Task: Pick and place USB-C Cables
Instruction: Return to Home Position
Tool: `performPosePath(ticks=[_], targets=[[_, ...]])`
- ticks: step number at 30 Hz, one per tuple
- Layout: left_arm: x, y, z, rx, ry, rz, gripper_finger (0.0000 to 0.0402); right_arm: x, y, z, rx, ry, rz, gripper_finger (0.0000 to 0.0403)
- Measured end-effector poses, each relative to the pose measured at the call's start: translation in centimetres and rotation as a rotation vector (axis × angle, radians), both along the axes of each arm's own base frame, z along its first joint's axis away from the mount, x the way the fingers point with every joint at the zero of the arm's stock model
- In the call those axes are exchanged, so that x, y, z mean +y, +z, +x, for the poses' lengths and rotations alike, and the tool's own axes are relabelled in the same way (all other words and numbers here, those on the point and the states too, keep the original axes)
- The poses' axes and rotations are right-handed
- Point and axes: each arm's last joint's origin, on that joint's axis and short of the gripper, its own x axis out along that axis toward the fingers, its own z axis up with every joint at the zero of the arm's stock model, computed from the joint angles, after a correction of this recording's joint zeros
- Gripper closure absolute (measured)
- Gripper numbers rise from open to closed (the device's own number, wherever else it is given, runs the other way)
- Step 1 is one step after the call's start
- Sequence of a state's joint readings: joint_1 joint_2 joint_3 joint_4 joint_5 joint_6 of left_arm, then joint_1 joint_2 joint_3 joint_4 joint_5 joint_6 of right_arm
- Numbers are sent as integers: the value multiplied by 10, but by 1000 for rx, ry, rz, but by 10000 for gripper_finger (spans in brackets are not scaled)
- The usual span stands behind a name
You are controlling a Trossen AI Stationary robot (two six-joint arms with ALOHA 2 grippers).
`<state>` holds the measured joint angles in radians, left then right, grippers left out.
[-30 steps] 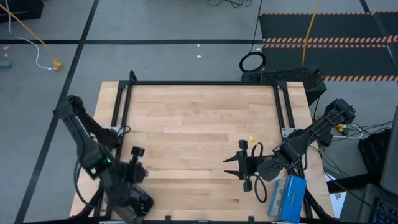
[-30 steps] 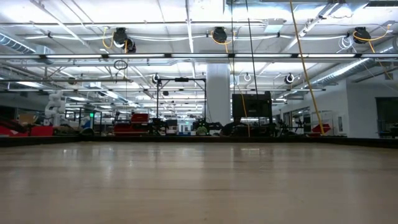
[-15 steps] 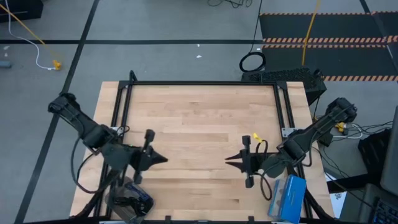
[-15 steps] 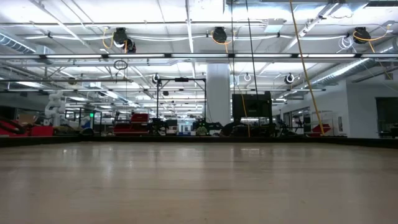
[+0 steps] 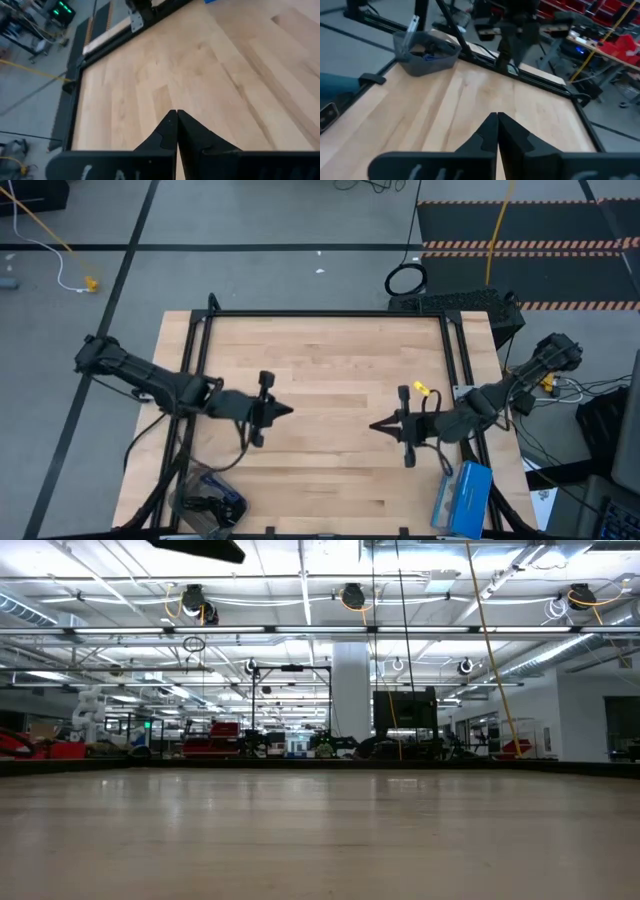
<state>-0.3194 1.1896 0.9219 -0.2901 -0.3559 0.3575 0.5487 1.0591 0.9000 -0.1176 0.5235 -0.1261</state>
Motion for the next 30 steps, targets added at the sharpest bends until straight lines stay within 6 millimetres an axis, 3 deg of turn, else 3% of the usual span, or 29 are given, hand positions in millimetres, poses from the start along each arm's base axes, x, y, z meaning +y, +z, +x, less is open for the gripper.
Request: performPosePath(ticks=[7,15,30], targets=[[36,-1,9,15,29,-96,384,-27,-19,-14,-76,59,69,402],[61,-3,11,16,74,-157,394,-46,-49,-30,-68,88,107,403],[90,-53,7,-141,133,-226,387,-58,-89,-55,-104,83,124,403]])
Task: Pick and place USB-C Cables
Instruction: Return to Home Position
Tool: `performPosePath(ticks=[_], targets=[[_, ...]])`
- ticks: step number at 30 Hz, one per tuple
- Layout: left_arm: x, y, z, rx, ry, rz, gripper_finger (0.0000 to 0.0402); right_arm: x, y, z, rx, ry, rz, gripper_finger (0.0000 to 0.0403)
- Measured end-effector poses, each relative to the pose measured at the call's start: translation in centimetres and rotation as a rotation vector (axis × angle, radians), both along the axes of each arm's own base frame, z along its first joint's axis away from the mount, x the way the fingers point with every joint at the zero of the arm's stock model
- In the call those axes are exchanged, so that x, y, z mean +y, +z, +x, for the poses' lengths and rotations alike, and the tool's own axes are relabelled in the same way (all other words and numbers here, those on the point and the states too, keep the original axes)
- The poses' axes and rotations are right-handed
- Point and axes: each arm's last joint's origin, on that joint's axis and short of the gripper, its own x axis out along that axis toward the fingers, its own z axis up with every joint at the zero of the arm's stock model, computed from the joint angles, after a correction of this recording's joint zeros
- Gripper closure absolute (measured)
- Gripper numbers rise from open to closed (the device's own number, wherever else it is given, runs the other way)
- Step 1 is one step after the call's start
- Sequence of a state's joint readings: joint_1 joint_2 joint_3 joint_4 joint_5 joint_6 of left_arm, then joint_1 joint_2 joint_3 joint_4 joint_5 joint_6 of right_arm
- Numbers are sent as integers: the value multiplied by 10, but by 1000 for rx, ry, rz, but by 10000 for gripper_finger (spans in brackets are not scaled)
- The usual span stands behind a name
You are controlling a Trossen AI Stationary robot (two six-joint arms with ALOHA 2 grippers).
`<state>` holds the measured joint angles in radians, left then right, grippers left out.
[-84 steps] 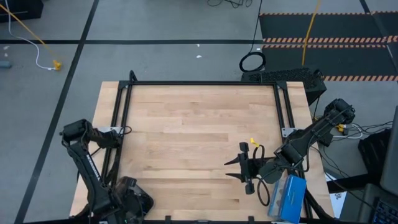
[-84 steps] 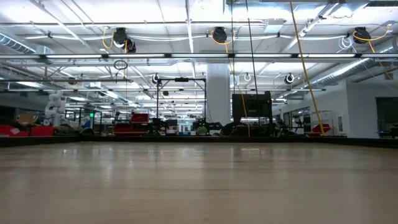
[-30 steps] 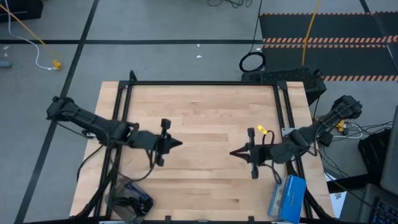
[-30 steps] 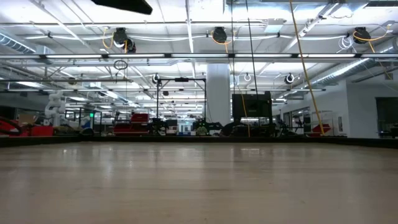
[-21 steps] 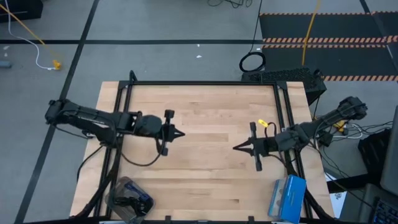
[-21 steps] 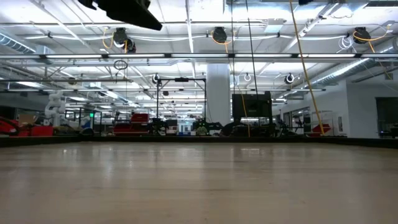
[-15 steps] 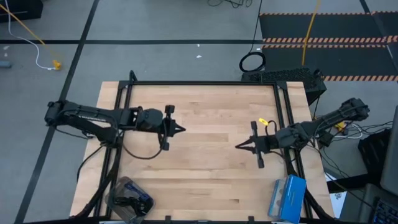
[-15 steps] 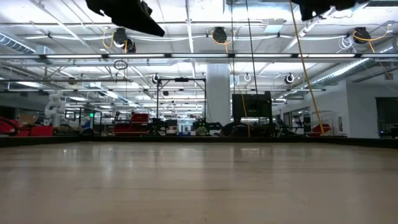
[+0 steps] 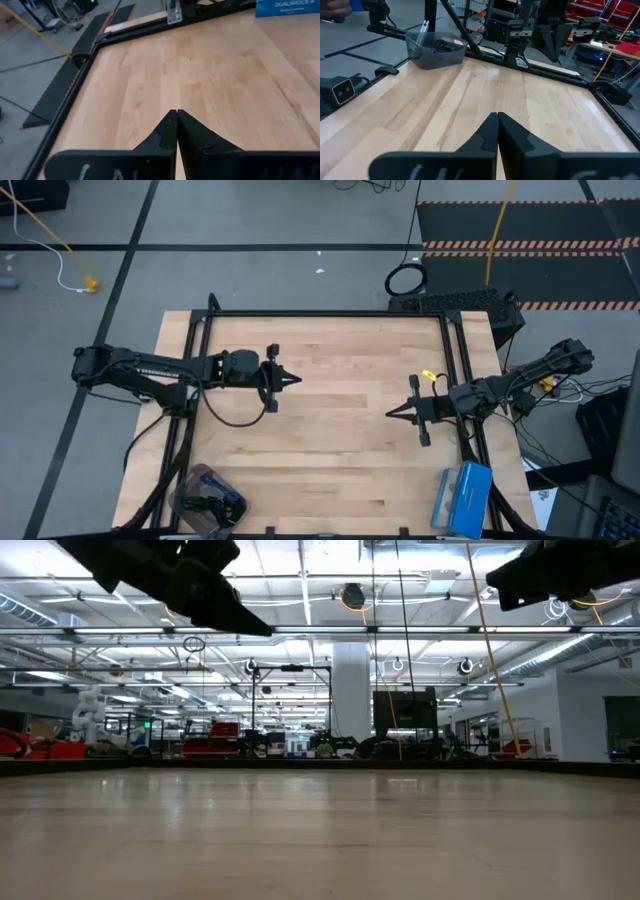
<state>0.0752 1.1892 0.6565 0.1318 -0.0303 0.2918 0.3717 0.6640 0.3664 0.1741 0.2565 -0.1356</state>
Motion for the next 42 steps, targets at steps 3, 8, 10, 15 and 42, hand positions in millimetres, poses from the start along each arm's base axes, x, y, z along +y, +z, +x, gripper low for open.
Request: performPosePath(ticks=[3,8,10,15,42], targets=[[1,-7,-3,12,11,-16,392,0,-6,-4,-20,45,3,403],[-1,-14,-5,-9,-24,-53,394,-4,-13,-6,-67,100,4,403],[-1,-18,-6,-38,-31,-65,389,-7,-16,-6,-71,82,0,403],[-3,-33,-13,-62,-23,-101,398,-13,-27,-7,-72,102,9,403],[-1,-72,-45,-223,-66,-117,387,-35,-58,-14,-28,69,87,403]])
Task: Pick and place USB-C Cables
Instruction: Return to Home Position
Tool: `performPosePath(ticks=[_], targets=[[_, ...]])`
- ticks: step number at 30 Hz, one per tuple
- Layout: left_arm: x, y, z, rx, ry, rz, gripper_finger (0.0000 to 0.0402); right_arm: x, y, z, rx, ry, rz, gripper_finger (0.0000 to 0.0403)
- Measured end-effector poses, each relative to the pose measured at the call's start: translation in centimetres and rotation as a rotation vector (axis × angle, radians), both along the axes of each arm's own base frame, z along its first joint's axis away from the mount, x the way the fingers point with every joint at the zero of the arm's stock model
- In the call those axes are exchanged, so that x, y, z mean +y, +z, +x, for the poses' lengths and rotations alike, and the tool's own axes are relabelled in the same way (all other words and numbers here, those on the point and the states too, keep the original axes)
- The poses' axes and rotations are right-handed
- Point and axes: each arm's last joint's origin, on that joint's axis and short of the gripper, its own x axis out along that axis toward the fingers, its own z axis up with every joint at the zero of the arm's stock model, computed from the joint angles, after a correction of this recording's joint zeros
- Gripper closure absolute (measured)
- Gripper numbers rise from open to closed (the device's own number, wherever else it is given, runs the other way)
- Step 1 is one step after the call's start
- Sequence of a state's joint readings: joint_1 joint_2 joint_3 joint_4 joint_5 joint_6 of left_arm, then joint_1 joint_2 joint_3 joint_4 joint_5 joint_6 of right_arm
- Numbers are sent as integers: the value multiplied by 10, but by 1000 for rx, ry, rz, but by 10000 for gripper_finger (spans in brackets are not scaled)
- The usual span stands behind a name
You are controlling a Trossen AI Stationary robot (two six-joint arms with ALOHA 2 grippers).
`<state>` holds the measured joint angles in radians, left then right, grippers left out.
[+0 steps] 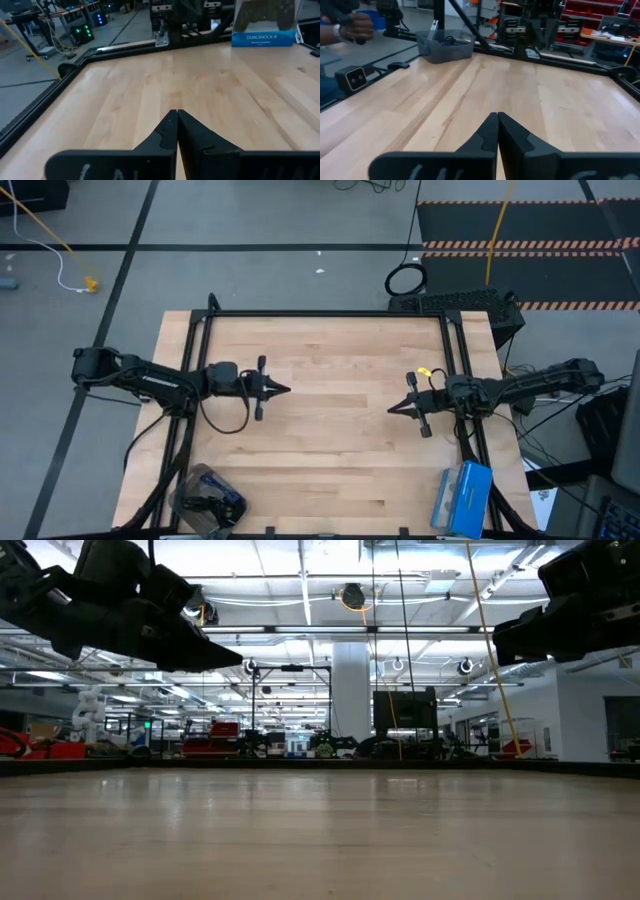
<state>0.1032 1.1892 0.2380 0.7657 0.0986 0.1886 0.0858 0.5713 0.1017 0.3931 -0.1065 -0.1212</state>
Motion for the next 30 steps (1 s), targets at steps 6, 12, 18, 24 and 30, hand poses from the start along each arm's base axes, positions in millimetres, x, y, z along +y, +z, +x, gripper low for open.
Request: performPosePath(ticks=[6,12,18,24,30], targets=[[2,-5,-4,8,-2,-5,398,-1,-1,-4,-29,-10,18,403],[5,-2,-5,-18,15,-16,387,-2,5,-9,-80,-10,21,403],[4,6,-10,-44,6,-13,397,-2,7,-13,-105,-9,15,403],[3,11,-14,-52,4,-21,387,-2,8,-15,-108,-9,14,403],[3,14,-19,-44,5,-26,396,-3,10,-19,-136,-13,12,403]])
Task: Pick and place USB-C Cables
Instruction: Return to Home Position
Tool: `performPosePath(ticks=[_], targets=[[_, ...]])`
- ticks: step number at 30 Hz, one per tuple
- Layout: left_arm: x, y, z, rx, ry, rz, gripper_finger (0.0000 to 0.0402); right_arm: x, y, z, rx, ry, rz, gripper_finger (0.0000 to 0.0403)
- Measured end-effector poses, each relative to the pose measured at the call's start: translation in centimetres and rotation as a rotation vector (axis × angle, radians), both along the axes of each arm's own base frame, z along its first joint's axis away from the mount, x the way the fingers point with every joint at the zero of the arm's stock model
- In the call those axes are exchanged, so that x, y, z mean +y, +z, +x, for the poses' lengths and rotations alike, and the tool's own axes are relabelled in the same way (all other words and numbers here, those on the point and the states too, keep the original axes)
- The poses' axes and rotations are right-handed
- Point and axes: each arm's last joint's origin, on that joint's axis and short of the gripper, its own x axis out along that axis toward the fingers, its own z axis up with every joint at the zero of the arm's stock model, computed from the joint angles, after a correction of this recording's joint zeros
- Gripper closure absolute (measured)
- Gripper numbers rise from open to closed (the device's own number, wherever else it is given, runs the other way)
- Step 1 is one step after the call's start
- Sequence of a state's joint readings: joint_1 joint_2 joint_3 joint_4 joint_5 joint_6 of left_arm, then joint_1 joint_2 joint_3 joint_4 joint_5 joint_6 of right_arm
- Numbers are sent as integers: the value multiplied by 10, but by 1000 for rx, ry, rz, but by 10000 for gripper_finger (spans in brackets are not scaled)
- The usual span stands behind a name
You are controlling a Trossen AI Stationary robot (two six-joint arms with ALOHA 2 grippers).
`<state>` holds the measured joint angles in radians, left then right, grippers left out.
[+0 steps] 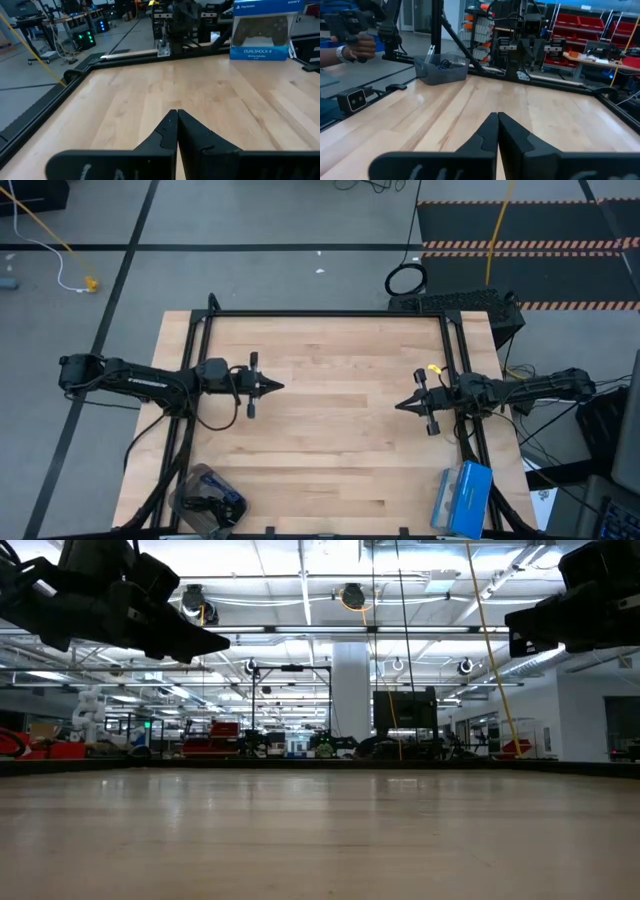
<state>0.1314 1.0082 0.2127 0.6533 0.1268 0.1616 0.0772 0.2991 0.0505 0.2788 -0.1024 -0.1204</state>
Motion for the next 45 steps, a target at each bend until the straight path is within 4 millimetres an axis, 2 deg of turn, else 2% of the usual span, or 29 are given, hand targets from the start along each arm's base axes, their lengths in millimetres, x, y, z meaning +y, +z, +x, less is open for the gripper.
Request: performPosePath(ticks=[15,20,26,33,45], targets=[[-1,4,-8,17,1,-5,387,-9,1,-8,-12,-74,3,403],[-1,5,-9,13,2,-5,398,-11,-1,-11,-4,-96,1,403],[-1,5,-9,19,4,-13,387,-14,1,-14,-25,-166,-12,403],[1,-1,-13,94,83,-8,393,-14,0,-18,-35,-167,-32,403],[-1,0,-24,132,90,-36,391,-16,0,-19,-46,-235,-22,403]])
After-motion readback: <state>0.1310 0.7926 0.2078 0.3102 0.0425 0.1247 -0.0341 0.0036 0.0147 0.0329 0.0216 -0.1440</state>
